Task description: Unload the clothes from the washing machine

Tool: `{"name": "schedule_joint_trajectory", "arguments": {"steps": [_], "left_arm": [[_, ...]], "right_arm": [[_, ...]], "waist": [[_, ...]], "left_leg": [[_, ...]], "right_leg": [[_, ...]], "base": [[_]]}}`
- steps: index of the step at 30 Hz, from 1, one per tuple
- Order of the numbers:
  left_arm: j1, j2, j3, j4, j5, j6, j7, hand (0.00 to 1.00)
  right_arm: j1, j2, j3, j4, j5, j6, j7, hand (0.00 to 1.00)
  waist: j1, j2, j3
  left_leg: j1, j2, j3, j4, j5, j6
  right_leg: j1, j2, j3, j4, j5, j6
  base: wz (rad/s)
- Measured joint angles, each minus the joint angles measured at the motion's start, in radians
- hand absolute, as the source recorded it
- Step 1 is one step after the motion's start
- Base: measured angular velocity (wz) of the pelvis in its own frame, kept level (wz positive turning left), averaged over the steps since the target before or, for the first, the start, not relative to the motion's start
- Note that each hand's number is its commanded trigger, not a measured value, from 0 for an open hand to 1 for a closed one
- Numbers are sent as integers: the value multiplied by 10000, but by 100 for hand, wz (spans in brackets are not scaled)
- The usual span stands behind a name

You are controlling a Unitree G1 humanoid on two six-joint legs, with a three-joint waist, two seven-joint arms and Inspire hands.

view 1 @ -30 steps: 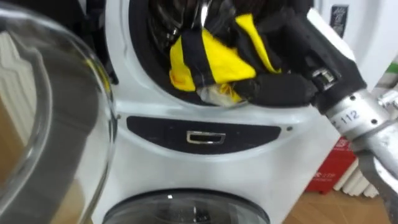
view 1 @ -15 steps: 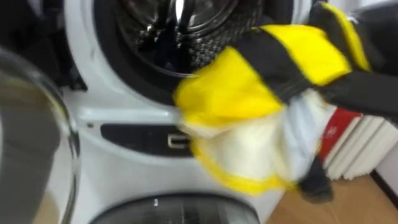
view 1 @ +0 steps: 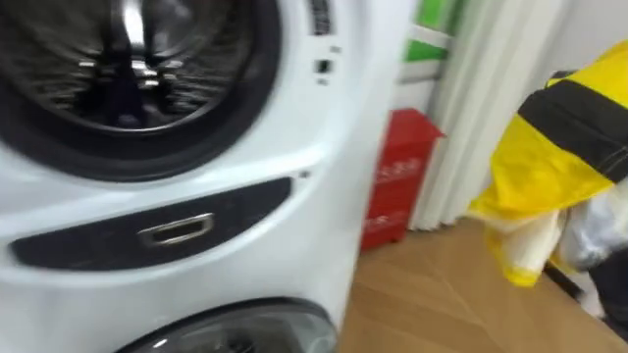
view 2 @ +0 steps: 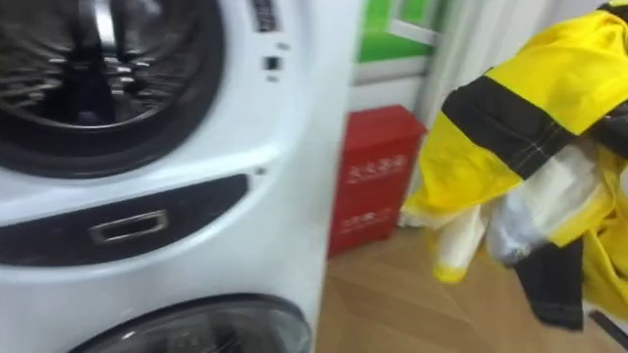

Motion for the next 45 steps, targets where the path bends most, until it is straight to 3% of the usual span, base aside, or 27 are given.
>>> {"name": "schedule_joint_trajectory", "arguments": {"steps": [2,4,6,10,12,14,18,22,23,27,32,36,39,45], "left_arm": [[-189,3,-273,-8,-45,10,12,0],[-461,26,-609,17,-57,66,16,0],[-740,20,-1127,49,-59,119,-6,0],[-968,-6,-2026,57,-159,111,-50,0],[-1121,-21,-2519,72,-380,96,-178,0],[-1209,-73,-2793,122,-474,80,-299,0],[-1158,-84,-3141,304,-465,35,-325,0],[-1146,-85,-3324,258,-475,38,-518,0],[-1157,-90,-3325,251,-465,37,-598,0],[-1225,-96,-3359,253,-571,24,-903,0],[-1267,-101,-3527,126,-955,-137,-911,0],[-1427,-143,-3538,12,-970,-336,-910,0],[-1638,-319,-3620,141,-1162,-384,-917,0],[-1765,-475,-3763,253,-1367,-532,-1308,0]], "right_arm": [[77,8,317,236,57,-6,111,100],[199,266,813,623,-242,5,287,100],[612,752,1404,1253,-604,90,583,100],[1215,1359,2431,2612,-1458,127,796,100],[1320,1616,2863,3897,-2096,142,785,100],[1321,1859,2895,4796,-2152,137,749,100],[1369,2000,3143,6249,-2170,126,390,100],[1259,2307,3291,7516,-2199,29,-3,100],[1260,2477,3304,7772,-2198,28,-112,100],[1028,2497,3356,9281,-2133,-290,-136,100],[629,2448,3356,10548,-1864,-331,-216,100],[274,2451,3388,10981,-1822,-685,-387,100],[-152,2342,3392,11336,-1801,-890,-378,100],[-490,2276,3471,11811,-1800,-1109,-153,100]], "waist": [[1,78,22],[2,157,-37],[13,207,5],[24,416,53],[31,580,47],[6,836,92],[-48,1386,3],[-187,1647,-48],[-224,1723,-22],[-504,2156,-1],[-578,2597,29],[-612,2645,74],[-774,2706,98],[-780,2854,61]], "left_leg": [[-7,49,285,4,-29,-50],[-9,107,574,11,-45,-99],[-8,156,773,14,-59,-139],[7,247,1055,14,-146,-225],[-65,248,1213,36,-160,-227],[-112,219,1229,56,-159,-226],[-218,216,1185,63,-158,-226],[-386,224,1195,249,-158,-226],[-449,224,1185,323,-158,-226],[-716,201,1169,321,-159,-225],[-1211,32,1178,322,-155,-220],[-1655,-252,1174,327,-63,-66],[-1906,-320,1154,341,-41,-15],[-2430,-474,1161,399,-36,161]], "right_leg": [[-92,122,253,-20,97,-59],[-173,241,459,-26,166,-115],[-217,354,650,-67,263,-132],[-229,514,882,-207,308,-147],[-364,551,1035,-204,304,-141],[-473,552,1124,-183,294,-125],[-584,639,1378,-192,267,-111],[-733,661,1531,-124,221,-103],[-827,663,1551,-23,208,-117],[-1124,662,1581,40,212,-113],[-1954,668,1768,600,132,-44],[-2758,658,2124,1248,-32,72],[-3016,660,2287,1254,-9,248],[-3644,653,2523,1408,187,383]], "base": [[-47],[-39],[-24],[-22],[-23],[-19],[-20],[-11],[-8],[-1],[-17],[-16],[-7],[-11]]}}
